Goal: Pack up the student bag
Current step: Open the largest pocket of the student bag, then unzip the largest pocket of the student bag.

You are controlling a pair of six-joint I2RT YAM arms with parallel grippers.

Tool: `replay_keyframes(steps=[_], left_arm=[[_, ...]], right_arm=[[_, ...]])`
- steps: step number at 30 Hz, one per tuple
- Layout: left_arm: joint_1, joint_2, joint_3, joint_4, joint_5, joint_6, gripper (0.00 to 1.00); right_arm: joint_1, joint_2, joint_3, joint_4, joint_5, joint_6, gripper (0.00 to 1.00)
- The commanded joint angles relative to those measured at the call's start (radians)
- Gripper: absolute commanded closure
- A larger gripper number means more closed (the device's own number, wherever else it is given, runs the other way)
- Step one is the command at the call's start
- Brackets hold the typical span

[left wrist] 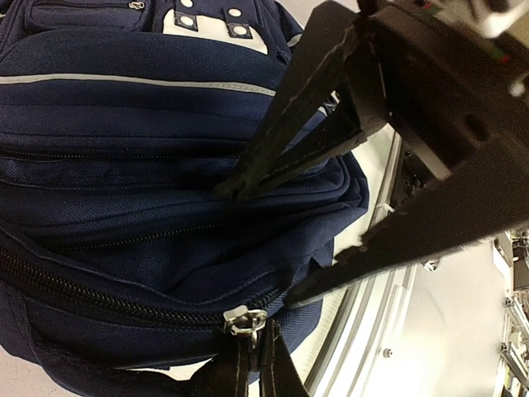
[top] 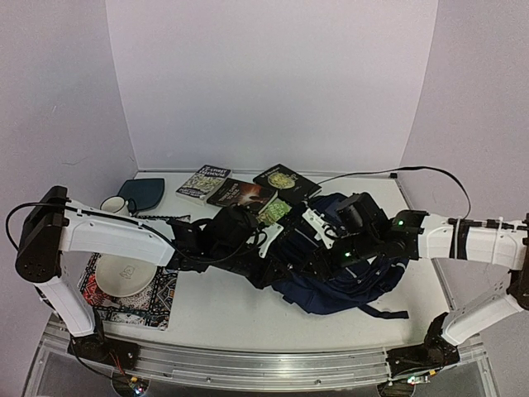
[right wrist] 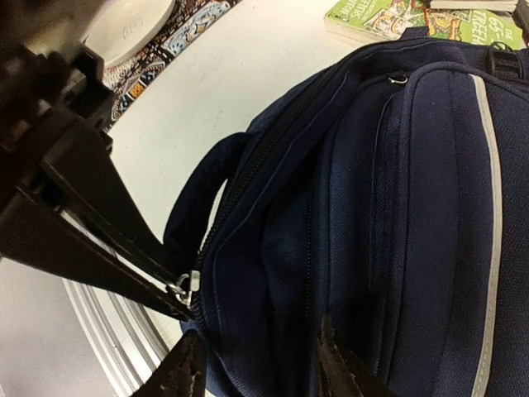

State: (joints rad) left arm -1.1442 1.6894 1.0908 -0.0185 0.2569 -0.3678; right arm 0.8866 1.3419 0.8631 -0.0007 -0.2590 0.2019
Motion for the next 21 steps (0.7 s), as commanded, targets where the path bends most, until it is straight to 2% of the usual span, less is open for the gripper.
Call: replay_keyframes(steps=[1,6,10,16,21], left_arm=[[-0.005,-0.047,0.042,0.071,0.025,0.004,1.00],[-0.003,-0.062,0.025,0.058,-0.022,0.014,1.00],[0.035,-0.059,0.013,-0.033,-0.102,0.010,1.00],[0.178,-0.078,-0.079,-0.056,-0.090,-0.008,1.00],[0.268,-0.039,-0.085,-0.070,-0.091,0.025,1.00]], right_arm=[[0.004,0.016,0.002,0.001,0.010,-0.013,0.66],[0.004,-0.023,-0.025,-0.052,0.042,-0.015,0.99],[0.005,-0.111,-0.056,-0.106,0.078,-0.020,1.00],[0.004,-0.270,-0.105,-0.225,0.167,-0.019,1.00],[0.004,-0.431,-0.147,-0.290,0.207,0.022,1.00]])
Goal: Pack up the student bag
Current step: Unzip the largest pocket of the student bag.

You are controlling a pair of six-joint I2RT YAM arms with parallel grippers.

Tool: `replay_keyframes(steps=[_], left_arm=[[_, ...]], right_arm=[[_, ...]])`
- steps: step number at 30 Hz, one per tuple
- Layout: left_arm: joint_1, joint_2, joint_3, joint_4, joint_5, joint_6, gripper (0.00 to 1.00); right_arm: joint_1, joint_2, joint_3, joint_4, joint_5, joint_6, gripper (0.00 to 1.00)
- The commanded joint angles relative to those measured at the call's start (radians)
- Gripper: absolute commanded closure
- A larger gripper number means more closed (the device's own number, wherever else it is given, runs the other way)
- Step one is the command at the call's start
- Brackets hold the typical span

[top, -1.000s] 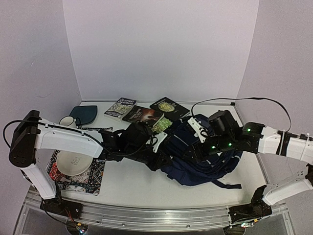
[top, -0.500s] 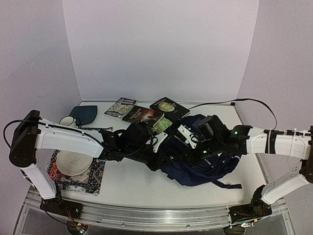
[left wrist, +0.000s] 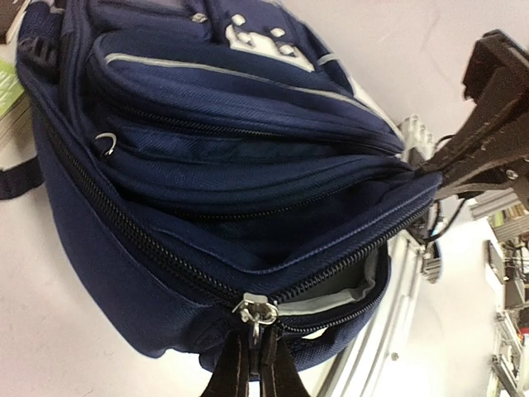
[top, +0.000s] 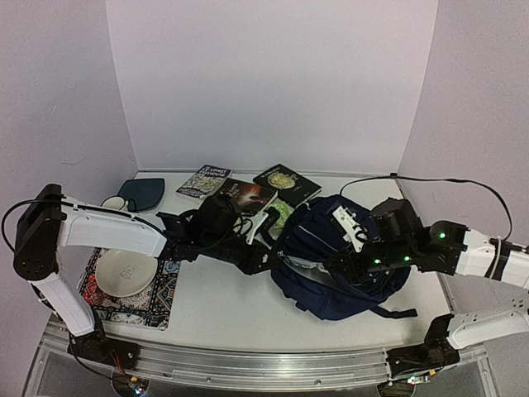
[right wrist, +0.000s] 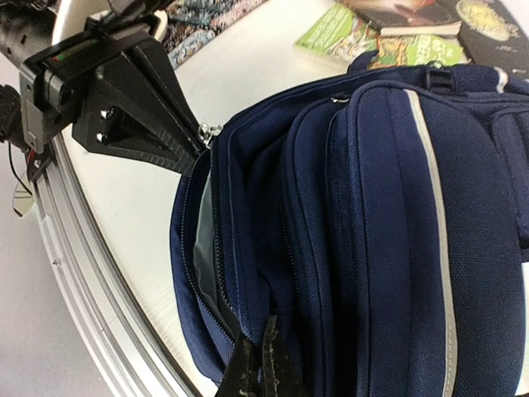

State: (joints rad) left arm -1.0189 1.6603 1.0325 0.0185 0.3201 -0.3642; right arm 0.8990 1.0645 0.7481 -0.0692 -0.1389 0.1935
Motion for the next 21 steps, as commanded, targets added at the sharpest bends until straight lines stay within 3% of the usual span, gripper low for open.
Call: replay_keyframes(steps=[1,7,13,16,21], left_arm=[[0.157,0.012,-0.018,-0.108,-0.155,0.031,1.00],[0.235,0.154,0.061,-0.111,-0.112,0.063,1.00],[0.148,0.113,0.135,-0.127,0.092,0.074,1.00],[0.118,0.054,0.135,-0.173,0.005,0.098,1.00],[0.172,0.078,0.100,-0.219,-0.183,0.093,1.00]], right_arm=[[-0.008,-0.192,-0.039,-0.227,0.088,0.039,1.00],[-0.010,-0.345,-0.059,-0.233,0.064,0.063,1.00],[-0.009,-0.176,0.001,-0.233,0.042,0.039,1.00],[-0.010,-0.105,0.041,-0.233,0.055,0.011,1.00],[-0.011,-0.151,0.056,-0.238,0.088,-0.004,1.00]])
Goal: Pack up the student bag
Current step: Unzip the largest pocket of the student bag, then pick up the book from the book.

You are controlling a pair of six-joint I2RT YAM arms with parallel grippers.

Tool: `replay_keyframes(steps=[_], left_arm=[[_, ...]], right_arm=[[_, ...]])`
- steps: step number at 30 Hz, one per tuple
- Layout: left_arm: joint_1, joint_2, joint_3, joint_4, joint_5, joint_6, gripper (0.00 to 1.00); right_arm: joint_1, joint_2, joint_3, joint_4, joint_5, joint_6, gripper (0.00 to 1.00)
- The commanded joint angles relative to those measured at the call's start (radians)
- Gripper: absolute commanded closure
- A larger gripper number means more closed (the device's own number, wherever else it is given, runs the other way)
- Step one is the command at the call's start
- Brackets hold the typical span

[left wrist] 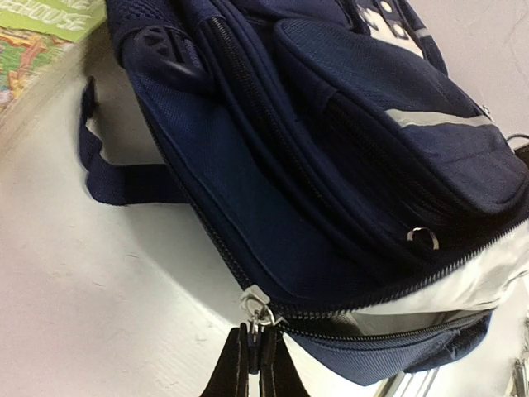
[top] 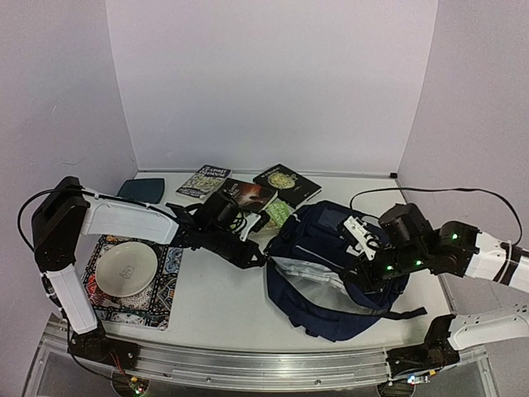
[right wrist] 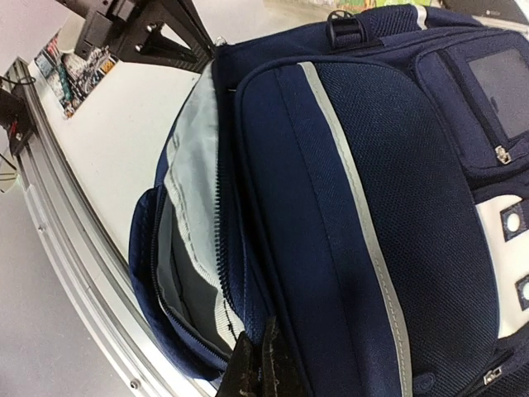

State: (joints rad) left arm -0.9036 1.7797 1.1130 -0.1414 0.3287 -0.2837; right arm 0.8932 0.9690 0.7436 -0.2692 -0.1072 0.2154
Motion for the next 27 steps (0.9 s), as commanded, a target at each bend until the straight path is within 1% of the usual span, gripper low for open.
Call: replay_keyframes(steps=[1,6,10,13,16,17,20,21,23,27], left_arm=[[0.064,-0.010,0.020,-0.061,-0.222,0.012,1.00],[0.071,0.175,0.103,-0.063,-0.280,0.018,1.00],[0.072,0.270,0.158,-0.055,-0.319,0.014,1.00],[0.071,0.295,0.156,-0.001,-0.302,0.009,1.00],[0.071,0.271,0.127,0.065,-0.264,-0.006,0.98],[0.071,0.256,0.115,0.082,-0.252,-0.012,0.96],[0.071,0.193,0.085,0.099,-0.234,-0.027,0.83],[0.072,0.171,0.078,0.097,-0.233,-0.033,0.78],[0.075,0.121,0.061,0.097,-0.232,-0.057,0.64],[0.104,0.025,0.025,0.096,-0.227,-0.126,0.43]], right_arm=[[-0.005,-0.076,0.060,-0.041,0.061,-0.025,1.00],[-0.004,-0.176,0.079,-0.047,0.056,-0.013,1.00],[-0.004,-0.216,0.133,-0.050,0.105,-0.001,1.00],[-0.004,-0.217,0.155,-0.035,0.181,-0.005,1.00],[-0.004,-0.190,0.161,-0.013,0.232,-0.009,1.00],[-0.004,-0.177,0.164,-0.007,0.245,-0.010,1.00],[-0.004,-0.131,0.171,-0.002,0.277,-0.017,1.00],[-0.004,-0.112,0.173,0.000,0.289,-0.020,1.00],[-0.004,-0.084,0.179,0.002,0.308,-0.027,1.00],[-0.004,-0.039,0.191,0.008,0.319,-0.033,1.00]])
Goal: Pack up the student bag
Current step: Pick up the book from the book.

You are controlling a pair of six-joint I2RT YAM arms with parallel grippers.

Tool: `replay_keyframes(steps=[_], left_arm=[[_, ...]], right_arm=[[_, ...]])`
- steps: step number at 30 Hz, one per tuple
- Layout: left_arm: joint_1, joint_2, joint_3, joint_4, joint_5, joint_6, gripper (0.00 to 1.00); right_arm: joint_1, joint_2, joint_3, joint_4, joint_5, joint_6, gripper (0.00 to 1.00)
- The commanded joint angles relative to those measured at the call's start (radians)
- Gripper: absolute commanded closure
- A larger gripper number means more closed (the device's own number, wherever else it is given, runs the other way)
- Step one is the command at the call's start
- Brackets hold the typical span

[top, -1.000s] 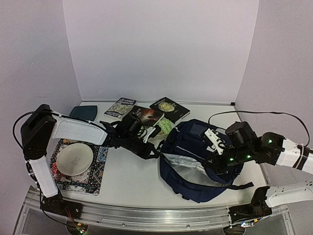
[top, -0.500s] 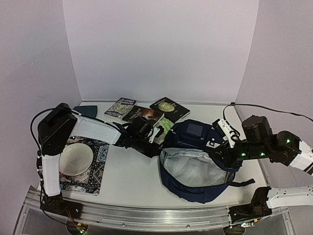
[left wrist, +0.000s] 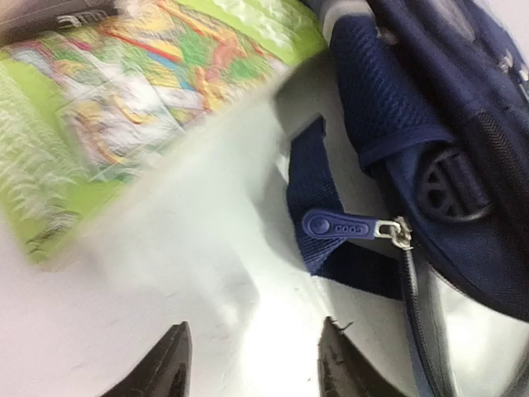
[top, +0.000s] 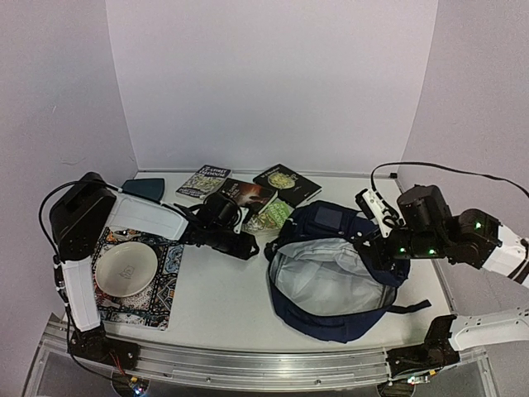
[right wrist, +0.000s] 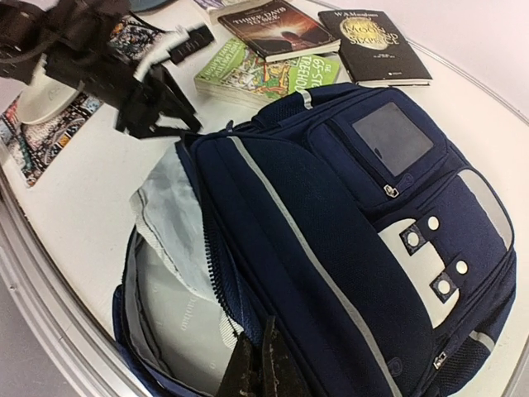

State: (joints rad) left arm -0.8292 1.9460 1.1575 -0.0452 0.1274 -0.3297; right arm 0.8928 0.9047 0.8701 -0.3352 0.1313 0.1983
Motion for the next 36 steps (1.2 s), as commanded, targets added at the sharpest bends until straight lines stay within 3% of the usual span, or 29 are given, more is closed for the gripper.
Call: replay_keyframes(steps=[1,4,11,19,29,36], left_arm=[[0.040,-0.160,-0.028,0.000,-0.027,-0.101,0.38],[0.077,-0.201,-0.042,0.001,-0.028,-0.178,0.25],[0.223,-0.184,-0.036,0.053,0.030,-0.350,0.12],[0.322,-0.036,0.045,0.204,0.141,-0.536,0.11],[0.361,0.135,0.170,0.244,0.058,-0.716,0.13],[0.378,0.259,0.256,0.289,0.040,-0.824,0.23]], right_arm=[[-0.003,0.031,0.069,0.077,0.084,-0.016,1.00],[-0.003,0.040,0.085,0.088,0.102,-0.021,1.00],[-0.003,0.064,0.148,0.141,0.099,-0.089,1.00],[-0.003,0.116,0.200,0.165,0.093,-0.131,1.00],[-0.003,0.158,0.203,0.175,0.060,-0.120,1.00],[-0.003,0.155,0.193,0.187,0.058,-0.109,1.00]])
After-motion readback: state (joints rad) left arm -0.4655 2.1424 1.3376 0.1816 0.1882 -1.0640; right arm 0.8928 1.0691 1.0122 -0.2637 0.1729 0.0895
